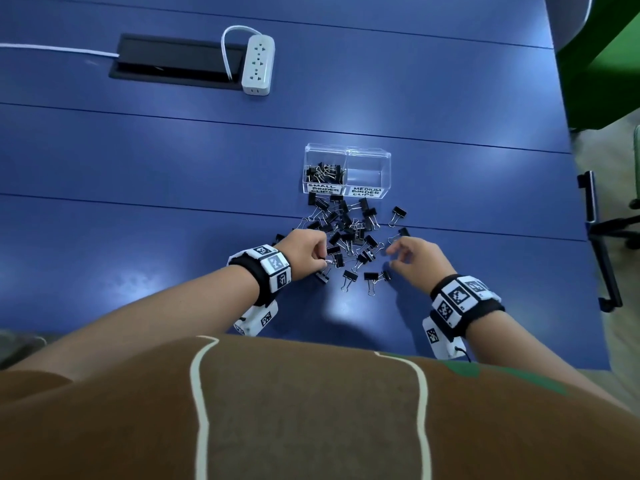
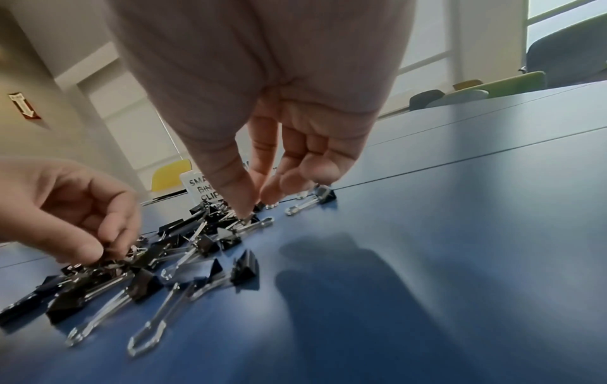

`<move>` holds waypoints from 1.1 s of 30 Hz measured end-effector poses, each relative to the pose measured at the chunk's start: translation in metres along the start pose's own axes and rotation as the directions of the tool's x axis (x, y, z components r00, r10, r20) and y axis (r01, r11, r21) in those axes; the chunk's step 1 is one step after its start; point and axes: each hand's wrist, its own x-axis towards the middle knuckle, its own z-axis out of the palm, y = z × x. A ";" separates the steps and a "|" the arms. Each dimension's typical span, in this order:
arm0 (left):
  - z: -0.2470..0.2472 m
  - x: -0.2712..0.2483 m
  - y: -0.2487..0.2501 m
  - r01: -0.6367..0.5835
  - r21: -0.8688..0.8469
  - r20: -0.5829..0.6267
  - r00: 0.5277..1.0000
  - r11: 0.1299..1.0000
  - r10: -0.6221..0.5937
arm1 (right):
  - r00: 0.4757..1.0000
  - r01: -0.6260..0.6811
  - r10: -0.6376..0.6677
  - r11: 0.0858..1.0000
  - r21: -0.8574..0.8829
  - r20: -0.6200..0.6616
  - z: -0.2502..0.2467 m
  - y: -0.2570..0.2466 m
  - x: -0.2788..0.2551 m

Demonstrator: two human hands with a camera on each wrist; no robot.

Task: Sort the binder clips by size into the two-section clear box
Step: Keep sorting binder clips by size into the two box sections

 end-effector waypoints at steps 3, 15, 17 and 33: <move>-0.003 0.003 0.001 0.049 -0.062 -0.039 0.998 0.997 -0.051 | 0.998 0.005 -0.005 1.000 0.001 0.062 0.003 0.007 -0.008; -0.002 0.008 0.014 0.182 -0.105 -0.104 0.976 0.978 -0.193 | 0.996 0.012 -0.007 0.999 0.048 -0.092 0.019 -0.002 0.007; 0.001 0.008 0.019 0.166 -0.029 -0.103 0.980 0.986 -0.168 | 0.994 0.053 -0.050 0.998 0.029 -0.095 0.021 -0.009 0.008; 0.019 0.005 0.005 0.028 0.222 0.049 0.998 0.975 -0.040 | 0.994 0.107 -0.102 0.963 -0.246 0.033 0.044 -0.029 0.003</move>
